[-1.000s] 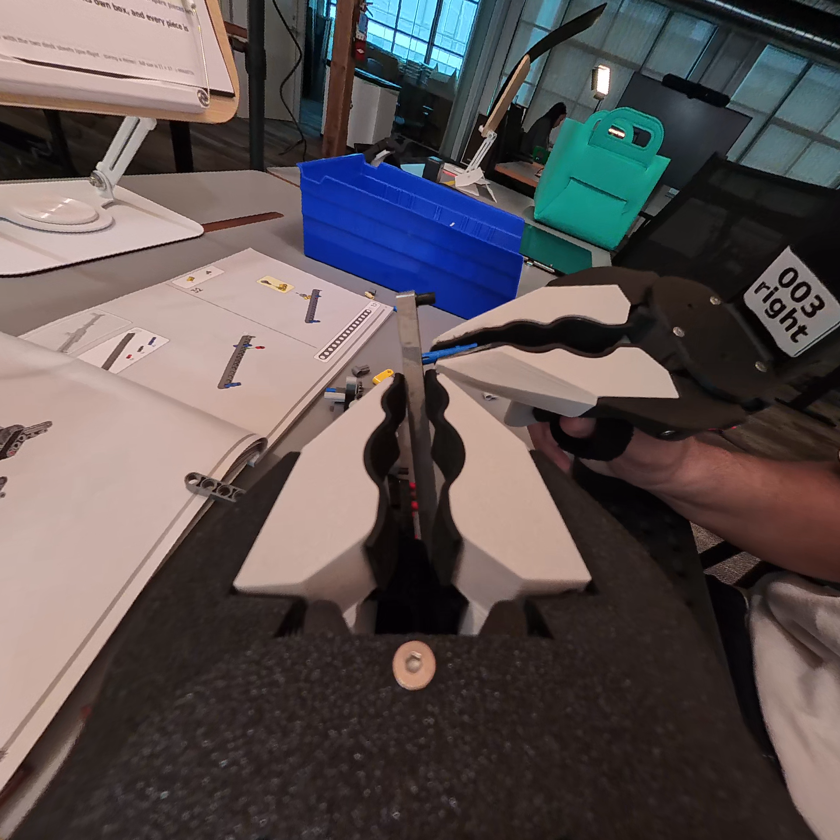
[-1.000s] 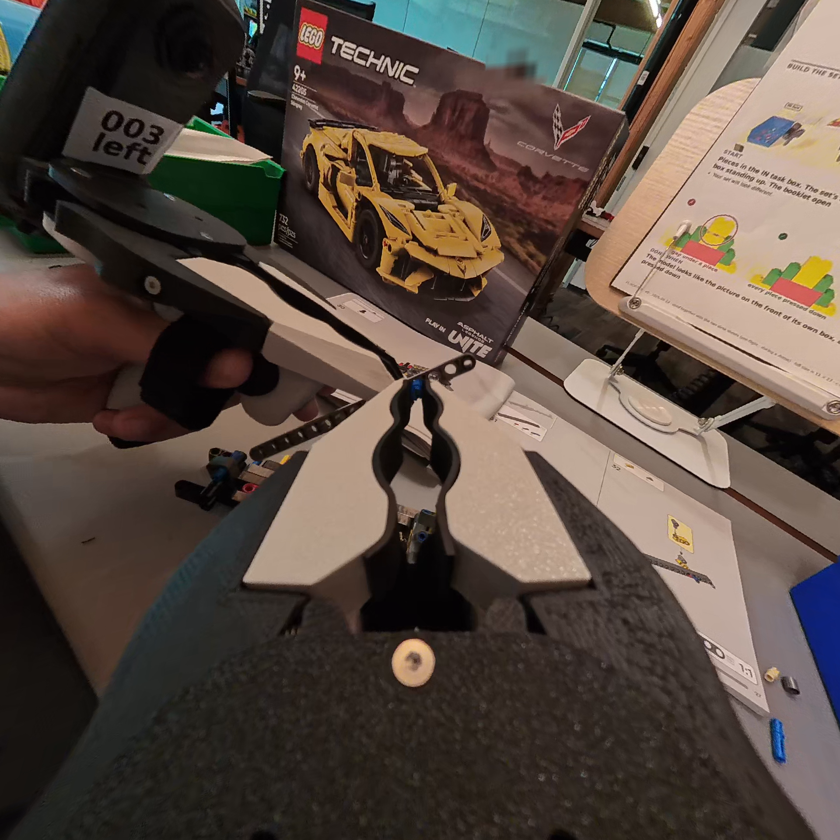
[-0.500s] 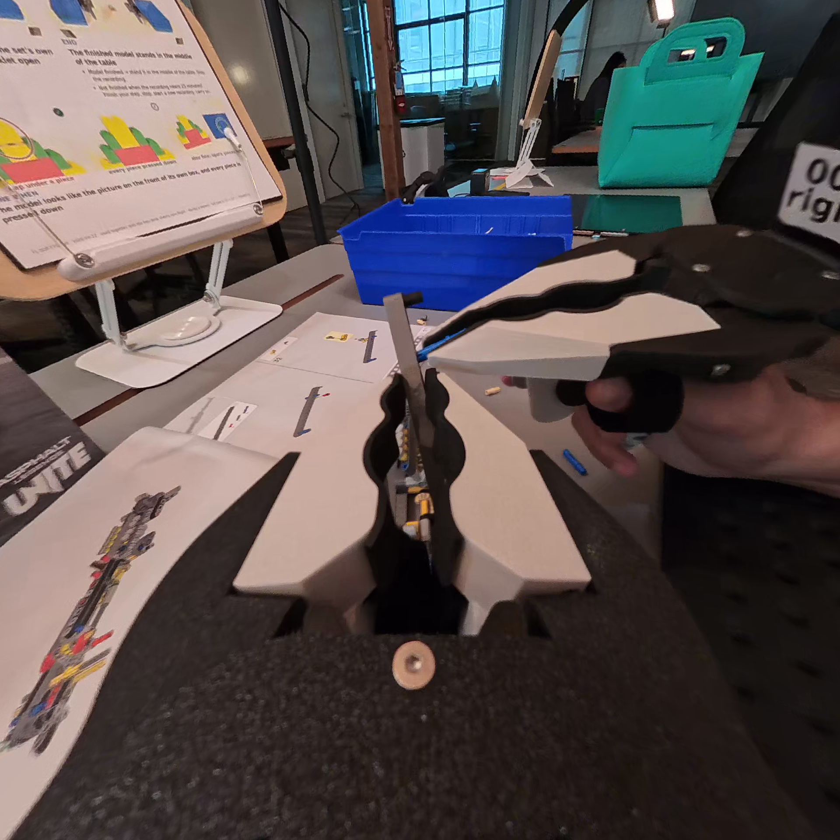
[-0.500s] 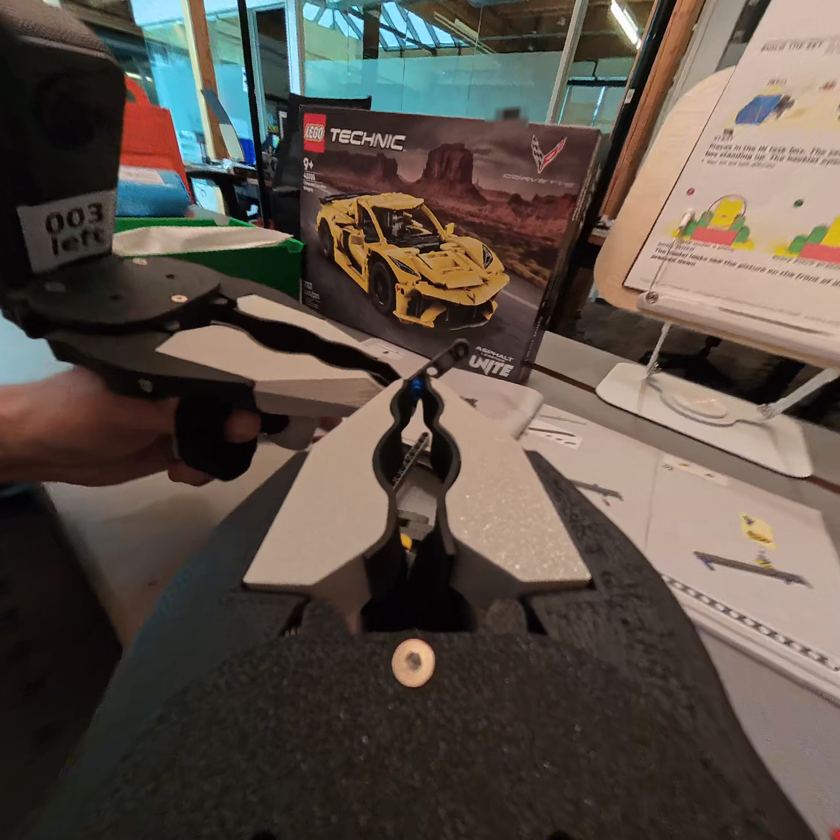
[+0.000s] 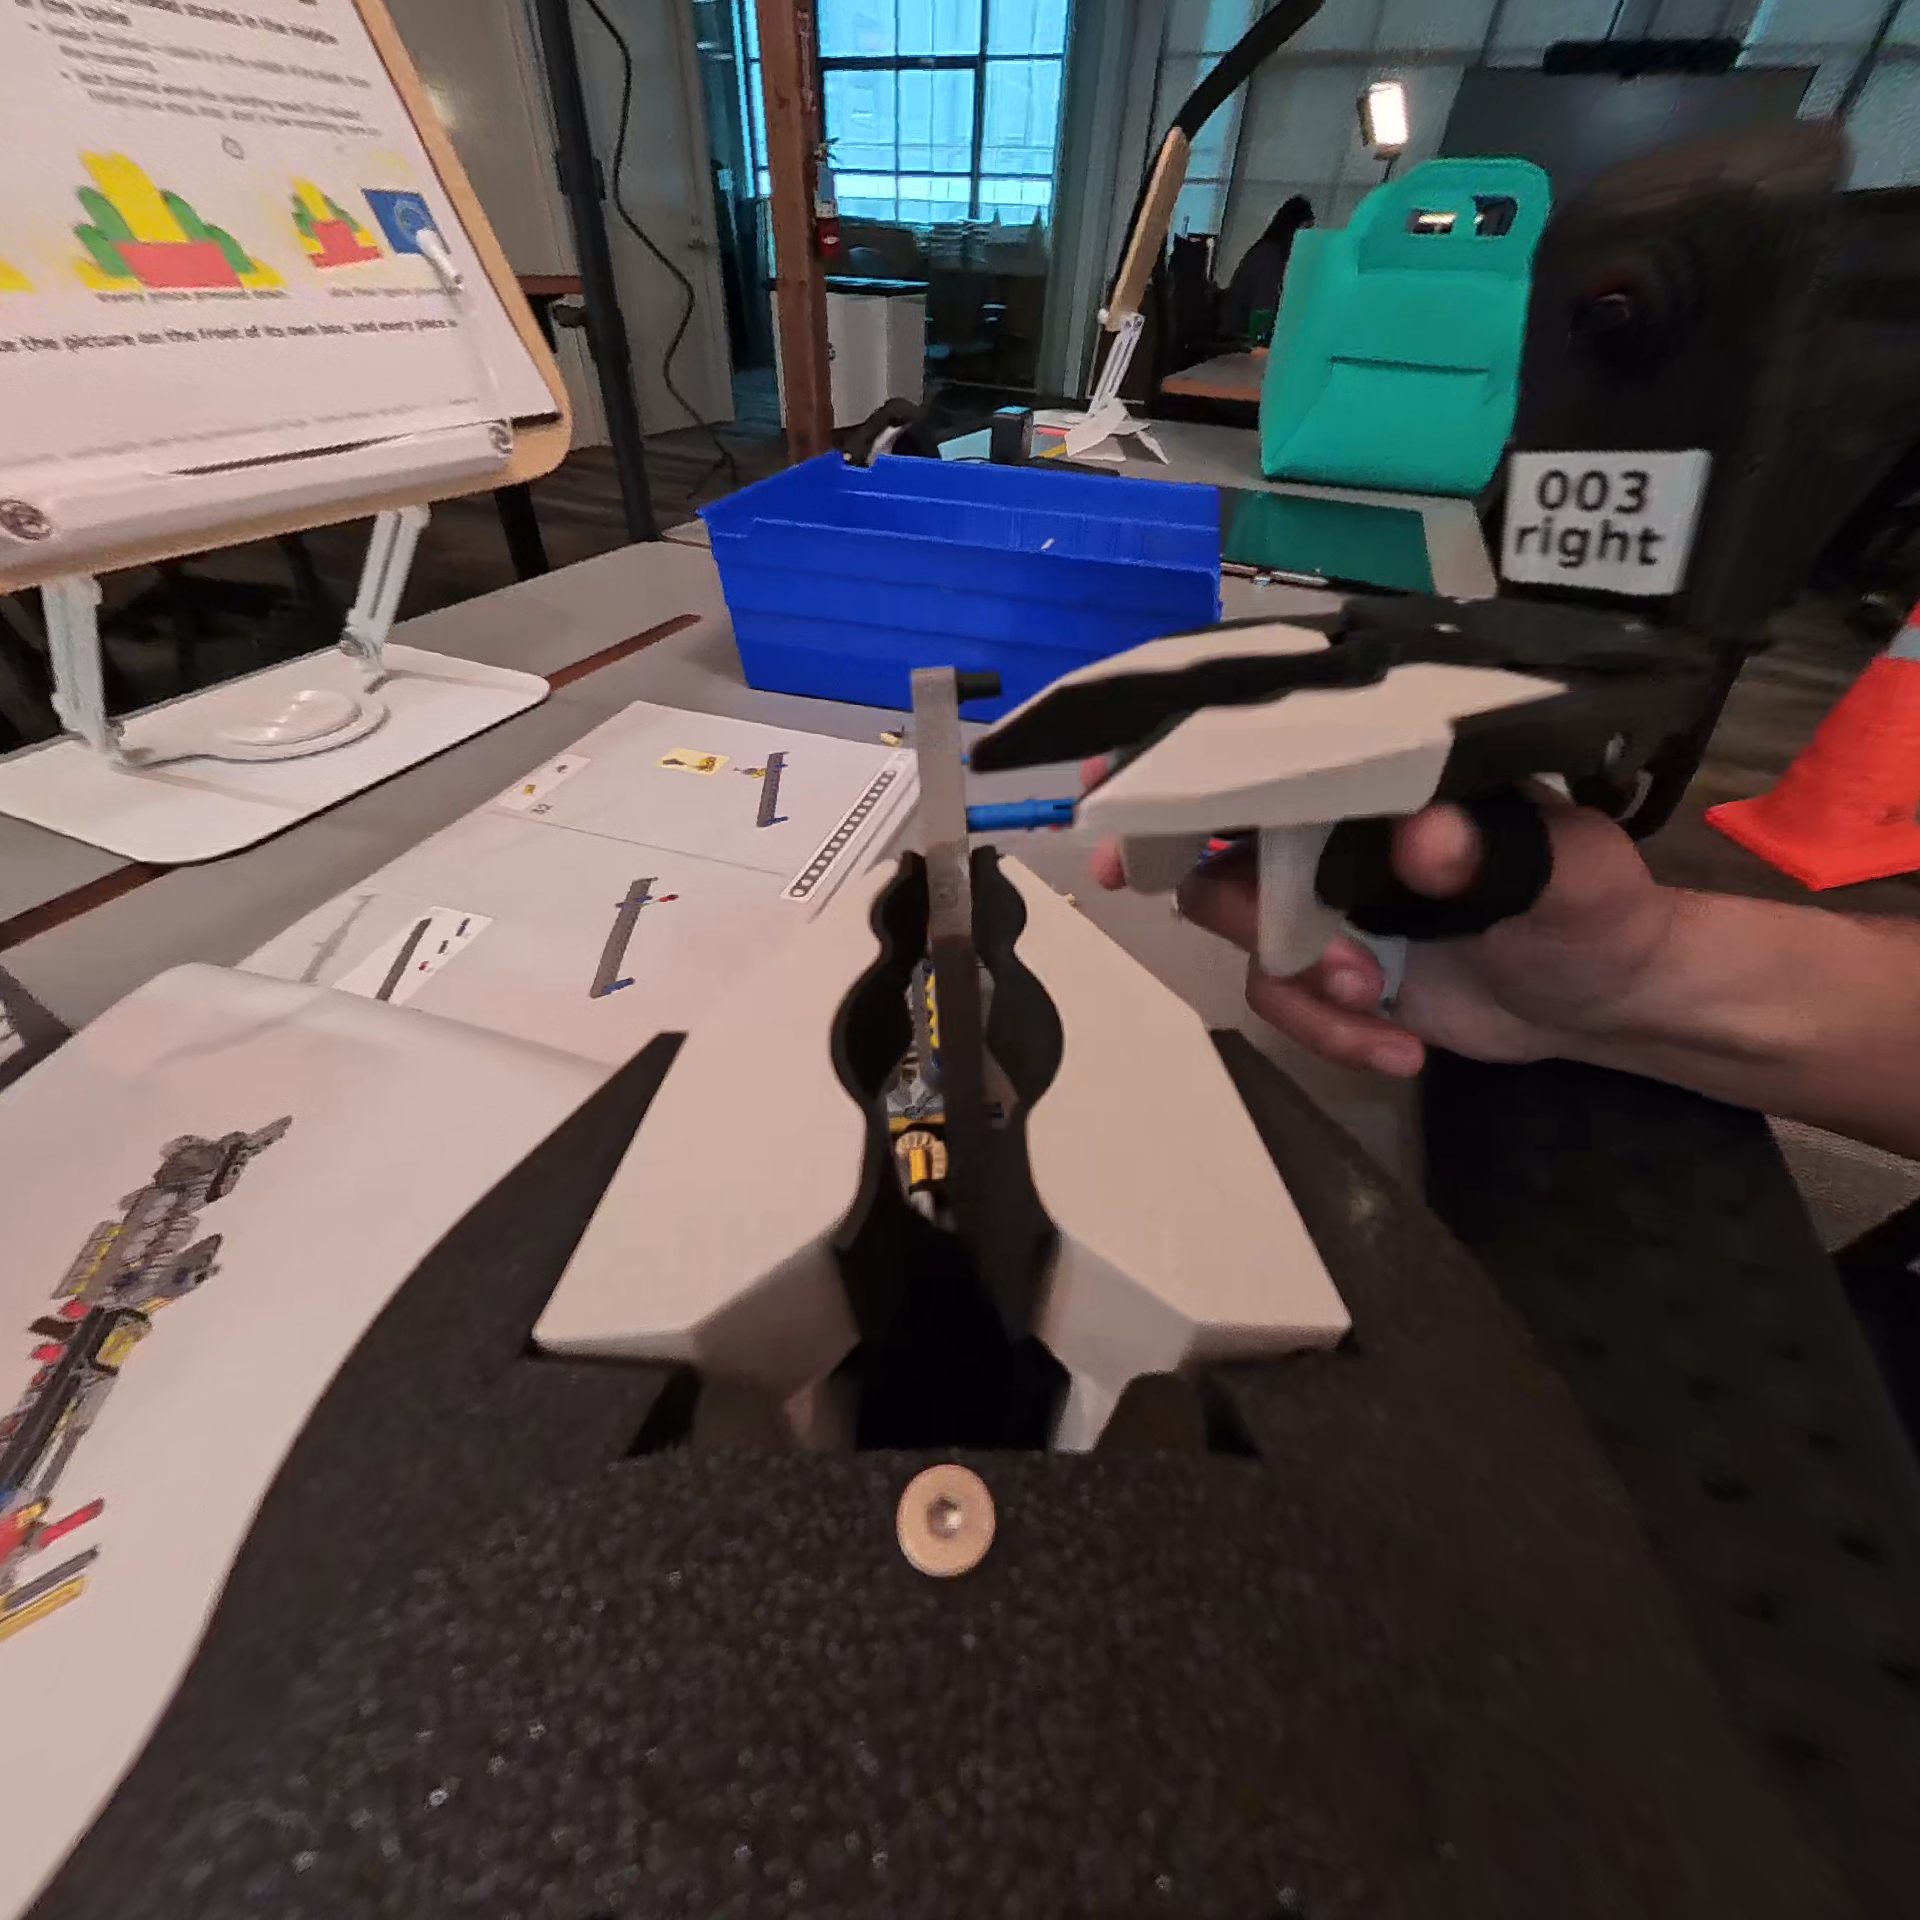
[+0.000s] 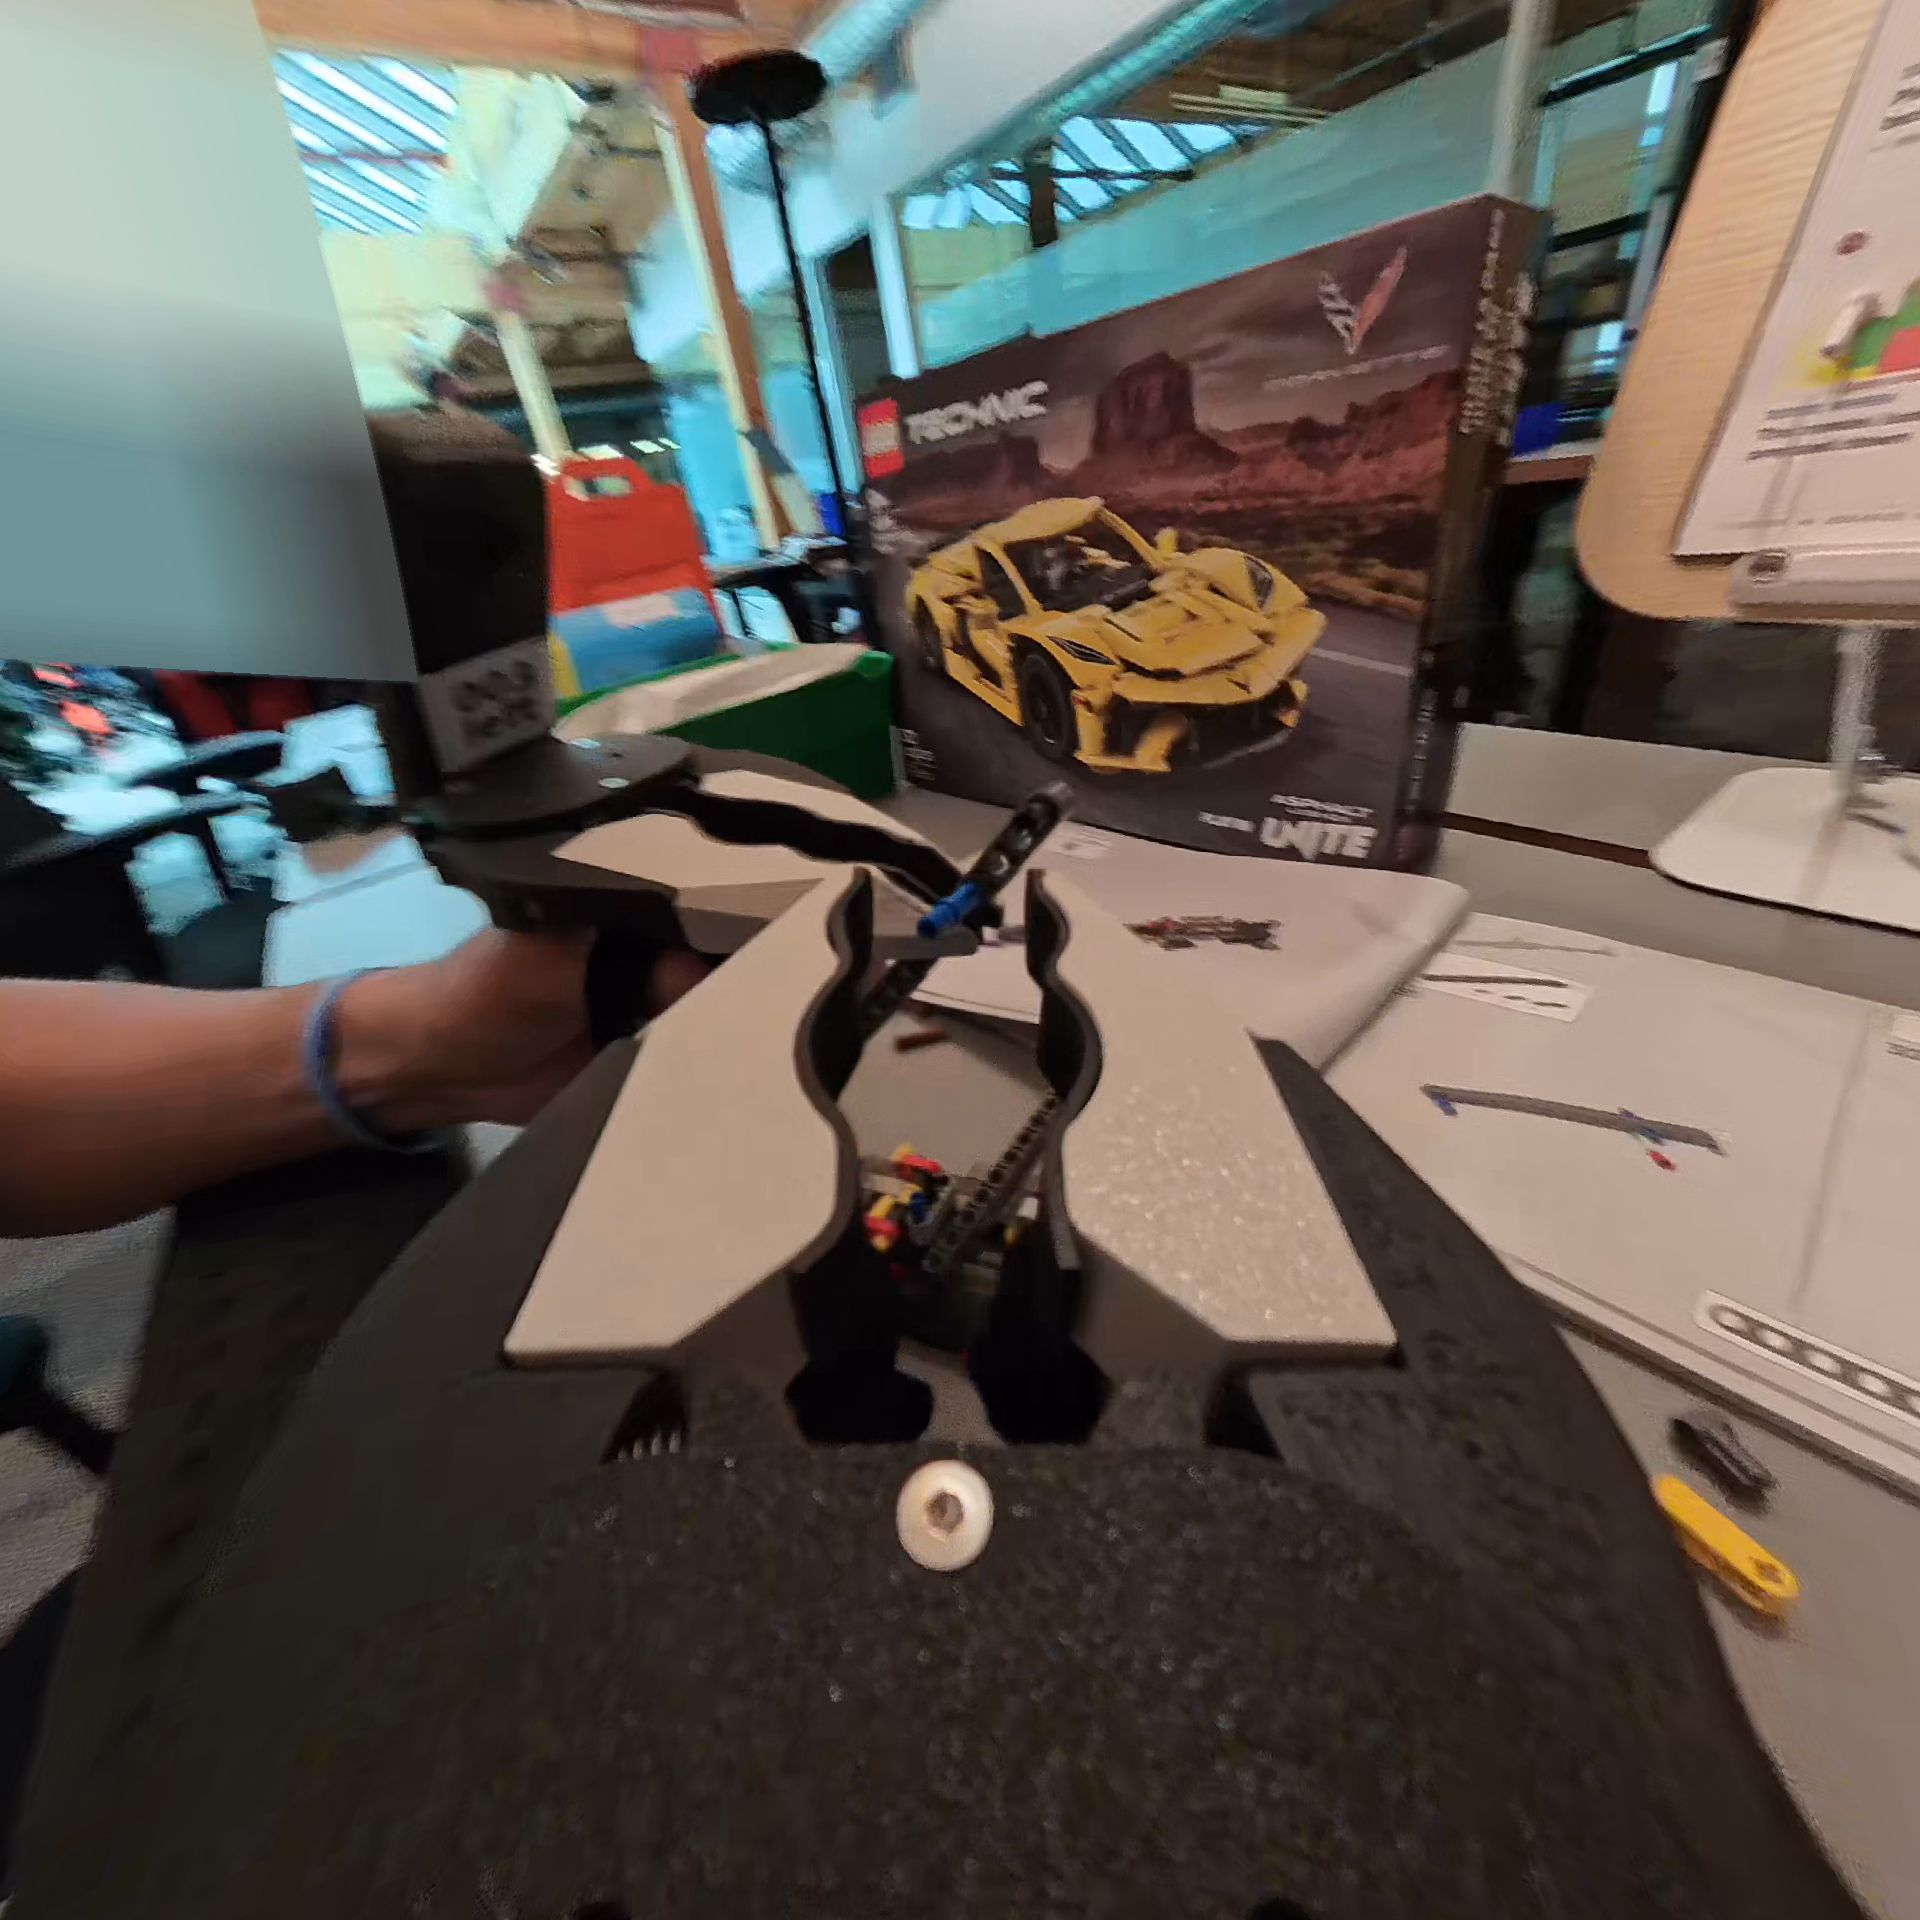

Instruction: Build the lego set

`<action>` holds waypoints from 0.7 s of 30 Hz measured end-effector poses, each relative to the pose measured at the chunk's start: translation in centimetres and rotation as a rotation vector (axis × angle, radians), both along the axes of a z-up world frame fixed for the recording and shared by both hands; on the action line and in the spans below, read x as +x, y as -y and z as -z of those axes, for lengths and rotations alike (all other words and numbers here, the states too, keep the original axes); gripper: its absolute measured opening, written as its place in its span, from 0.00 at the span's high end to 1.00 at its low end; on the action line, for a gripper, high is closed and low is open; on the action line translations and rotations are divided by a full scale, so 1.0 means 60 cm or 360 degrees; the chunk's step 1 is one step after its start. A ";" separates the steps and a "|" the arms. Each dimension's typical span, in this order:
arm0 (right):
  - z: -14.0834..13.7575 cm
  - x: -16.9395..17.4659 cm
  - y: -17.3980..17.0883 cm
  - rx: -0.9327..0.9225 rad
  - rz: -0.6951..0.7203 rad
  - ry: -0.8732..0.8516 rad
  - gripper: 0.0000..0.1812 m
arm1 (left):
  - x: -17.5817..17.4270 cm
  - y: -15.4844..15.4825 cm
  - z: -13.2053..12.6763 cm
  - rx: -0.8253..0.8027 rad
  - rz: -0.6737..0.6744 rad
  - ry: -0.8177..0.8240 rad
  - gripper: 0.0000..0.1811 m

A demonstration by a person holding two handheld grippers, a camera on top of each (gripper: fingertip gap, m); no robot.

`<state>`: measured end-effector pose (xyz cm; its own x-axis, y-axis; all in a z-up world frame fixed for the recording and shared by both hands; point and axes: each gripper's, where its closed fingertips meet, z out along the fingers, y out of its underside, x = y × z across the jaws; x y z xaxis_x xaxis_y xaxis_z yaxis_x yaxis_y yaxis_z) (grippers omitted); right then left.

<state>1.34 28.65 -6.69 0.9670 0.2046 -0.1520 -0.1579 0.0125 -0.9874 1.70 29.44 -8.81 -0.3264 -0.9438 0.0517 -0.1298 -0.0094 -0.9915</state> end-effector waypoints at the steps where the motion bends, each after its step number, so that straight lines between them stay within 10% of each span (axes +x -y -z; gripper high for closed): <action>1: -0.011 -0.007 0.012 0.0059 -0.0140 -0.0076 0.84 | -0.004 0.000 -0.005 -0.0046 0.0033 0.0015 0.96; 8: -0.039 -0.044 0.054 0.0058 -0.0901 -0.0594 0.76 | -0.040 0.054 -0.035 -0.0218 0.0473 0.0068 0.96; 21: -0.016 -0.043 0.043 0.0063 -0.0692 -0.0258 0.93 | -0.049 0.088 -0.020 -0.0181 0.0600 -0.0013 0.96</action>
<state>-1.25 26.07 -5.75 0.7545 0.5944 -0.2782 -0.3092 -0.0520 -0.9496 -1.23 24.15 -7.62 -0.6482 -0.7459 0.1533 -0.1531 -0.0696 -0.9858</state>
